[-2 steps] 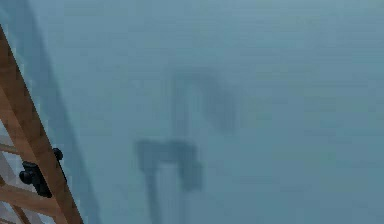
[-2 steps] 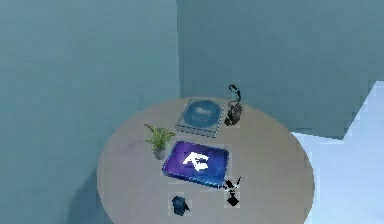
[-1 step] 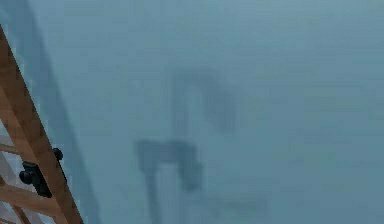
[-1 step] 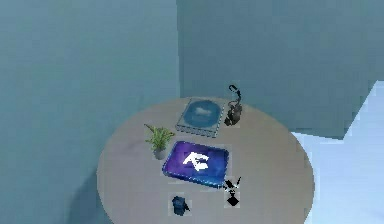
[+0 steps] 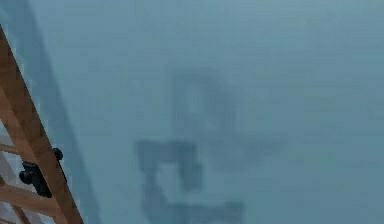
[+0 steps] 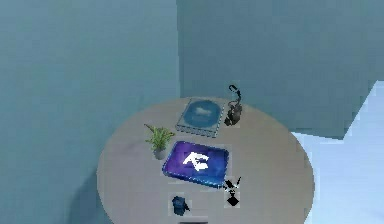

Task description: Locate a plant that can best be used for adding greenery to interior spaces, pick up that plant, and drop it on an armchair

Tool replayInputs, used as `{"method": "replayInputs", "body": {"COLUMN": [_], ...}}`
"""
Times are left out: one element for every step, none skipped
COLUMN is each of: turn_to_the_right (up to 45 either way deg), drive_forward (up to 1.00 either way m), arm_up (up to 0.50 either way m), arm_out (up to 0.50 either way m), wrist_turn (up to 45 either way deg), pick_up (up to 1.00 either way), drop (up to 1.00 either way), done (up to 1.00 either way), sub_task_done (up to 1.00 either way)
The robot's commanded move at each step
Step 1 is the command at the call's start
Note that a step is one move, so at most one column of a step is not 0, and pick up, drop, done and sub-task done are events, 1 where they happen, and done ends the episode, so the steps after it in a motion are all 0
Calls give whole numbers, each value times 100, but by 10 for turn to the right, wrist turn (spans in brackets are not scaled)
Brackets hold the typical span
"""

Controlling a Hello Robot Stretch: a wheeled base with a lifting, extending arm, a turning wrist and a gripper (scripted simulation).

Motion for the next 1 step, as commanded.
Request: {"method": "replayInputs", "body": {"turn_to_the_right": [0], "drive_forward": [0], "arm_up": [0], "arm_out": [40], "wrist_turn": [0], "pick_up": [0], "drop": [0], "done": [0], "sub_task_done": [0]}}
